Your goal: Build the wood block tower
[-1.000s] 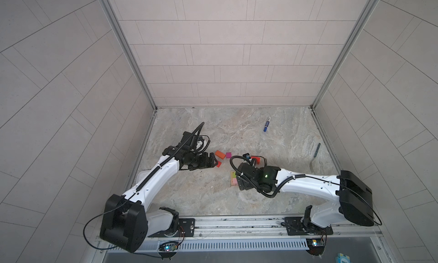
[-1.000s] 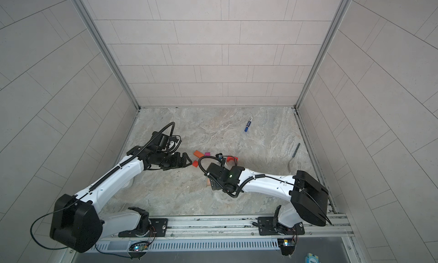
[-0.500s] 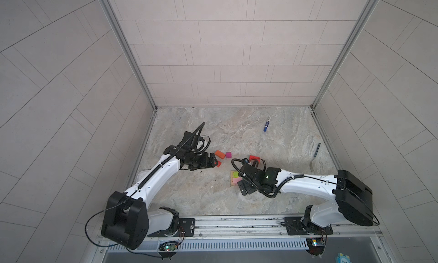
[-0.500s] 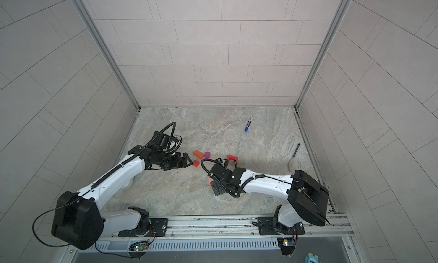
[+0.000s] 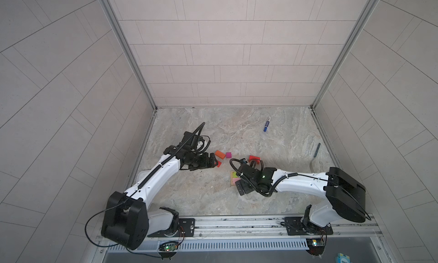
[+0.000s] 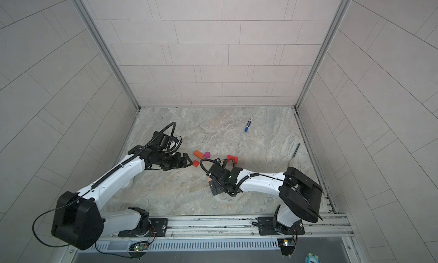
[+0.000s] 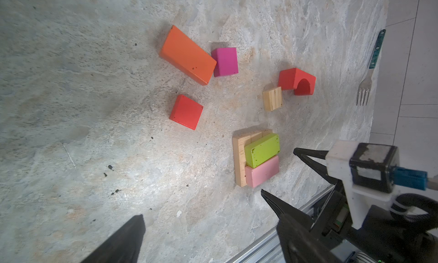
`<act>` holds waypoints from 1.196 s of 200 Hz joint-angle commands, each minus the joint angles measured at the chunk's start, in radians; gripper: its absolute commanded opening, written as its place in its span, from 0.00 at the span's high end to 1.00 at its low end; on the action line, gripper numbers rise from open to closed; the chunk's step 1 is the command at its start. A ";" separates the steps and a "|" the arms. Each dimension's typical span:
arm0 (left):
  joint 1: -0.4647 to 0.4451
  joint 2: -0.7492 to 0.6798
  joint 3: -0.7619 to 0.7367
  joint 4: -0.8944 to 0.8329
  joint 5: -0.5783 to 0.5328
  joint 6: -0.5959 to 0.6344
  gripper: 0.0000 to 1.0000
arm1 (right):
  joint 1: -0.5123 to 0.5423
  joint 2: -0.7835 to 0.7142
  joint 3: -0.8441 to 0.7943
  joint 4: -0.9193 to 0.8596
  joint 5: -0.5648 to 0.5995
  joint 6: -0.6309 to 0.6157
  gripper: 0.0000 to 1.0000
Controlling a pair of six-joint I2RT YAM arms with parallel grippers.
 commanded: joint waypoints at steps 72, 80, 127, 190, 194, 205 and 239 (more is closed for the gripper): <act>-0.004 -0.010 0.001 0.002 -0.008 0.004 0.06 | -0.027 0.028 0.020 0.020 -0.001 0.031 0.01; -0.003 -0.011 0.001 0.002 -0.008 0.004 0.06 | -0.026 0.029 0.021 0.021 0.000 0.031 0.01; -0.004 -0.013 0.001 0.000 -0.009 0.004 0.06 | -0.026 0.032 0.028 0.023 -0.003 0.034 0.01; -0.003 -0.014 0.002 -0.001 -0.011 0.003 0.06 | -0.026 0.037 0.030 0.023 0.002 0.036 0.01; -0.003 -0.013 0.002 -0.001 -0.010 0.003 0.06 | -0.027 0.036 0.030 0.023 0.003 0.037 0.01; -0.004 -0.013 0.003 -0.001 -0.010 0.004 0.06 | -0.029 0.036 0.030 0.023 0.005 0.037 0.01; -0.004 -0.012 0.003 0.000 -0.012 0.003 0.06 | -0.030 0.031 0.028 0.023 0.008 0.040 0.01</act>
